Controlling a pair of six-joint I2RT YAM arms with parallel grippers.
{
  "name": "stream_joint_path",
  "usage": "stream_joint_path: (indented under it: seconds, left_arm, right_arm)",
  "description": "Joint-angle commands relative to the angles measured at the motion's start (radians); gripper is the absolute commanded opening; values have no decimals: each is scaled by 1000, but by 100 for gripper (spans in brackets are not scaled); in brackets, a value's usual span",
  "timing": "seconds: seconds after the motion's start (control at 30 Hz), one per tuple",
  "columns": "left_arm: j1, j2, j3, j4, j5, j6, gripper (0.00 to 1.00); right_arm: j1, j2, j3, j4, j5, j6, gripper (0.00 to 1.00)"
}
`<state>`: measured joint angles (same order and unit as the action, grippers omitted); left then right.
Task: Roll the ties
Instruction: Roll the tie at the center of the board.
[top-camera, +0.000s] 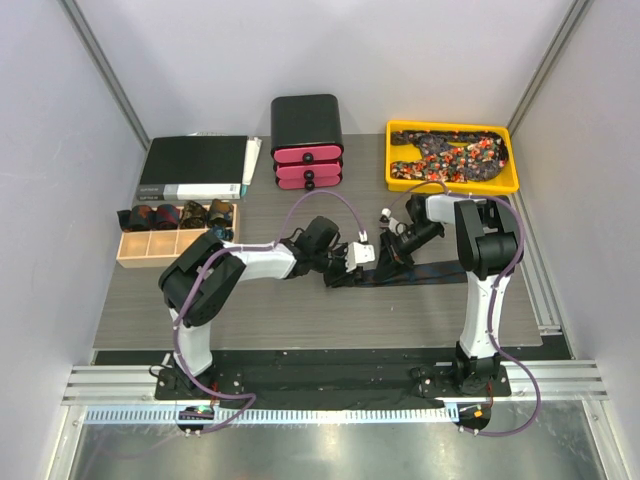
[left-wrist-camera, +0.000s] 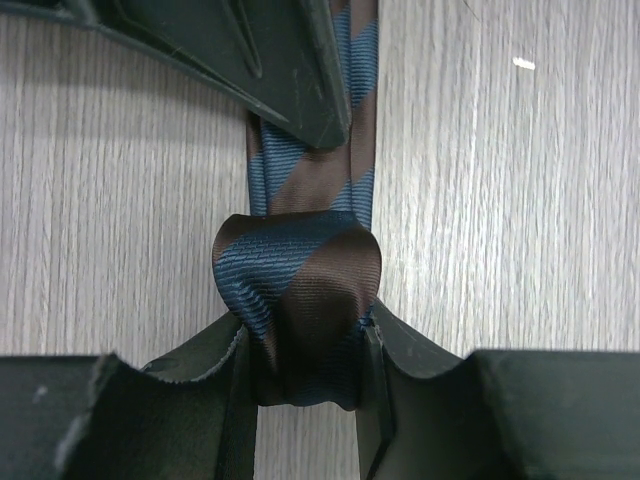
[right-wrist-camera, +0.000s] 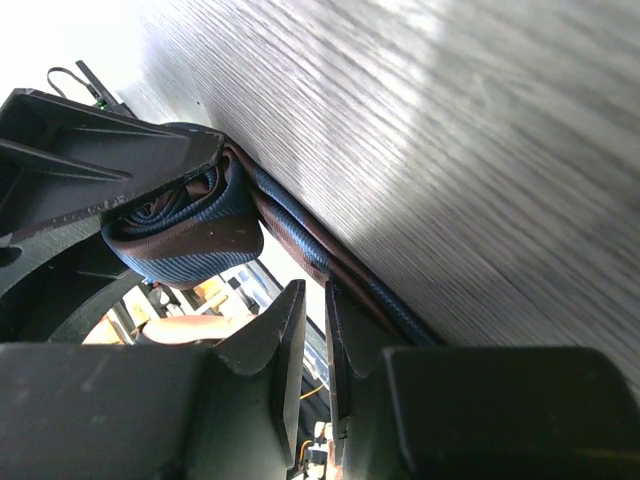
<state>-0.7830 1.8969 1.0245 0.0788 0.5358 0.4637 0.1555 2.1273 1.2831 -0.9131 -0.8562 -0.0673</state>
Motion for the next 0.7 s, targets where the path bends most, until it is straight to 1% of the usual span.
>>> stream_joint_path:
  seconds: [0.0, 0.13, 0.2, 0.27, 0.33, 0.37, 0.4, 0.43, 0.47, 0.5, 0.6, 0.67]
  left_arm:
    - [10, 17, 8, -247, 3, 108, 16]
    - [8, 19, 11, -274, -23, 115, 17]
    - [4, 19, 17, -284, -51, 133, 19]
    - [-5, 34, 42, -339, -77, 154, 20]
    - [-7, 80, 104, -405, -106, 147, 20]
    - [-6, 97, 123, -451, -117, 133, 19]
    - [-5, 111, 152, -465, -120, 124, 18]
    - [-7, 131, 163, -465, -129, 80, 18]
    - [-9, 146, 177, -496, -129, 69, 17]
    - [-10, 160, 209, -513, -128, 61, 17]
    - [-12, 186, 227, -531, -132, 43, 18]
    - [-12, 191, 230, -531, -134, 39, 20]
  right_arm:
    - [-4, 46, 7, 118, 223, -38, 21]
    - [-4, 63, 27, 120, 220, -39, 21]
    - [-2, 71, 39, 120, 223, -34, 21]
    - [-1, 79, 53, 120, 226, -32, 21]
    - [-2, 82, 65, 117, 227, -35, 21]
    - [-1, 74, 70, 109, 218, -37, 21]
    - [-4, 66, 71, 108, 173, -40, 22]
    - [-7, 50, 65, 106, 139, -34, 24]
    - [-7, 13, 61, 106, 108, -26, 27]
    - [-8, -9, 56, 108, 35, -22, 29]
    - [-10, -91, 21, 135, -61, 33, 41]
    - [-8, -127, -20, 177, -112, 88, 43]
